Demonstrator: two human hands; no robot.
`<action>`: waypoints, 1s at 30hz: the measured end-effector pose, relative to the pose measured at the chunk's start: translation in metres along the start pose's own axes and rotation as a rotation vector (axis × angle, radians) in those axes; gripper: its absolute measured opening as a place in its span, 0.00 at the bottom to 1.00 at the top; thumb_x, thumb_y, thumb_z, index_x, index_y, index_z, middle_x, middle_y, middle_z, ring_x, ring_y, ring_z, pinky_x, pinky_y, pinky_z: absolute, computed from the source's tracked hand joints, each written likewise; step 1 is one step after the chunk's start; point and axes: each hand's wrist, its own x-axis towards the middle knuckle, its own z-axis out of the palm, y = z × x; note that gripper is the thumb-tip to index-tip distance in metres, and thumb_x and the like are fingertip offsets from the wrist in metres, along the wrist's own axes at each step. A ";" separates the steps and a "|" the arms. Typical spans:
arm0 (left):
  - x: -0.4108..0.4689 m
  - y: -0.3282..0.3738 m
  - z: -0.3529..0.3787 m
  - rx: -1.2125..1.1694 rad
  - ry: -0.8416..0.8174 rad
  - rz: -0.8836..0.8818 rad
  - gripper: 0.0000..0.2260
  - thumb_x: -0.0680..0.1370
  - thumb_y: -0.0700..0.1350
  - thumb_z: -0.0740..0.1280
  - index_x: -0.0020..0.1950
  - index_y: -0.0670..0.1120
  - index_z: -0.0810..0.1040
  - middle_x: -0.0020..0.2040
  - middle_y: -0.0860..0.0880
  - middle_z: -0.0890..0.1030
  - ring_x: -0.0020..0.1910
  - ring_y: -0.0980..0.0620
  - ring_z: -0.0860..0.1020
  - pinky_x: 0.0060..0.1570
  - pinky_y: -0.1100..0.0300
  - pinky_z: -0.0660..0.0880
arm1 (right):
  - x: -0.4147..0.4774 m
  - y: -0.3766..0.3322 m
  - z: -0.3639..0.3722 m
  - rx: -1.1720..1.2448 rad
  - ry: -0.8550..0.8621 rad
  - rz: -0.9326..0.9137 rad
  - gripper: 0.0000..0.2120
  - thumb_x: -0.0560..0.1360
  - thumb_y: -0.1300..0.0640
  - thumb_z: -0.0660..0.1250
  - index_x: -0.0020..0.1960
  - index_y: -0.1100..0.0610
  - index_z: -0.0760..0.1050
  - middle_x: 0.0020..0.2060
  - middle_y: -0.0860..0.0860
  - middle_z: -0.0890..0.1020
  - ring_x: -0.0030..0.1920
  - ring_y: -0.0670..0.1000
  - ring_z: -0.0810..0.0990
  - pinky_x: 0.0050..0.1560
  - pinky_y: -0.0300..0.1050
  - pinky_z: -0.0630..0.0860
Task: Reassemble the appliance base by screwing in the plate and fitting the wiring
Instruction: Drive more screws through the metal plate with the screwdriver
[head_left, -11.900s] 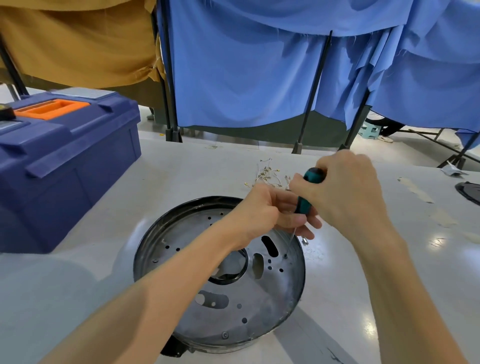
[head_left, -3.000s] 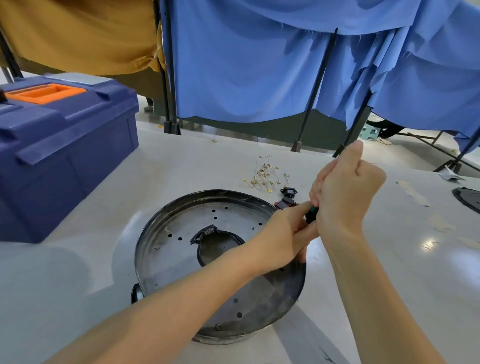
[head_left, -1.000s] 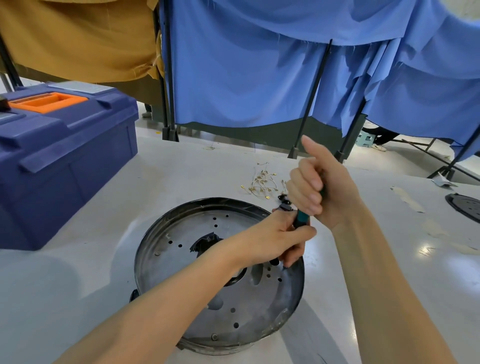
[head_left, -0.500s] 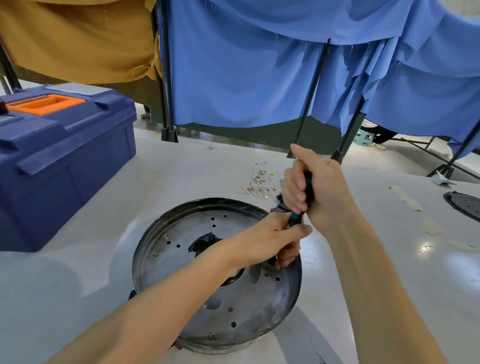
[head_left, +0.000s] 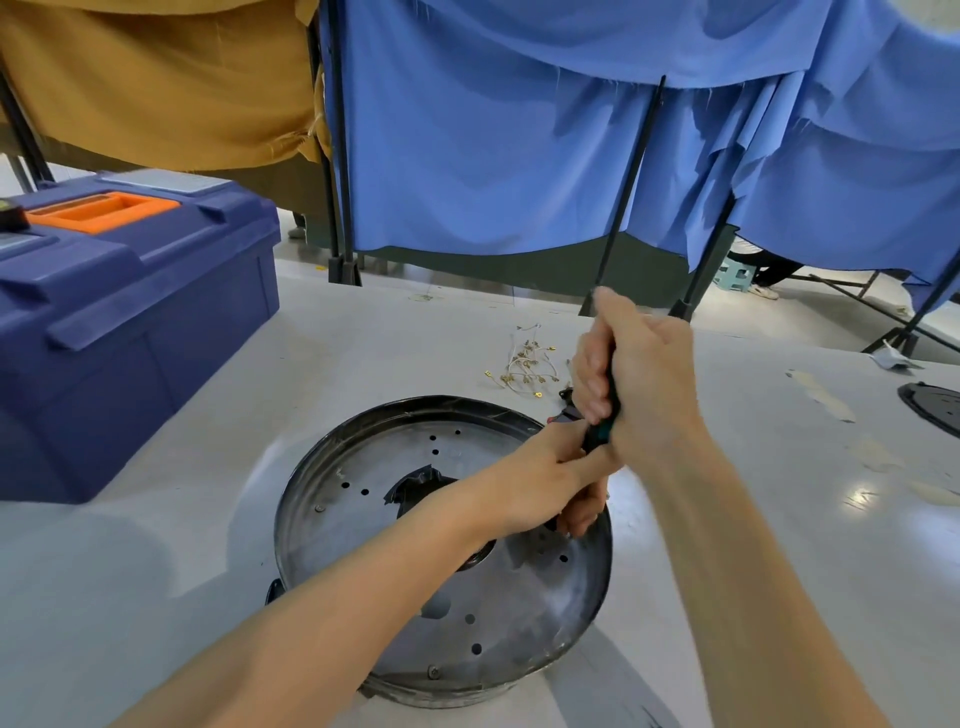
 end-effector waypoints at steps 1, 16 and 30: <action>0.001 0.000 0.000 -0.006 -0.004 -0.006 0.19 0.84 0.45 0.56 0.34 0.40 0.67 0.27 0.41 0.69 0.26 0.46 0.68 0.33 0.55 0.68 | 0.005 -0.007 -0.009 0.056 -0.186 0.102 0.30 0.81 0.55 0.60 0.21 0.60 0.62 0.15 0.53 0.62 0.16 0.51 0.59 0.20 0.37 0.60; 0.002 0.000 -0.002 -0.037 -0.006 0.029 0.16 0.84 0.43 0.56 0.38 0.40 0.69 0.29 0.38 0.71 0.27 0.46 0.70 0.33 0.58 0.71 | 0.007 0.000 -0.008 -0.002 -0.110 0.055 0.30 0.80 0.56 0.60 0.20 0.59 0.64 0.15 0.53 0.64 0.15 0.52 0.61 0.20 0.38 0.60; -0.002 -0.001 -0.029 -0.022 -0.007 -0.033 0.10 0.74 0.43 0.69 0.34 0.55 0.83 0.32 0.54 0.81 0.33 0.52 0.76 0.39 0.65 0.74 | -0.006 0.013 0.028 -0.351 0.425 -0.308 0.33 0.84 0.57 0.52 0.21 0.67 0.66 0.15 0.56 0.68 0.16 0.49 0.67 0.20 0.37 0.63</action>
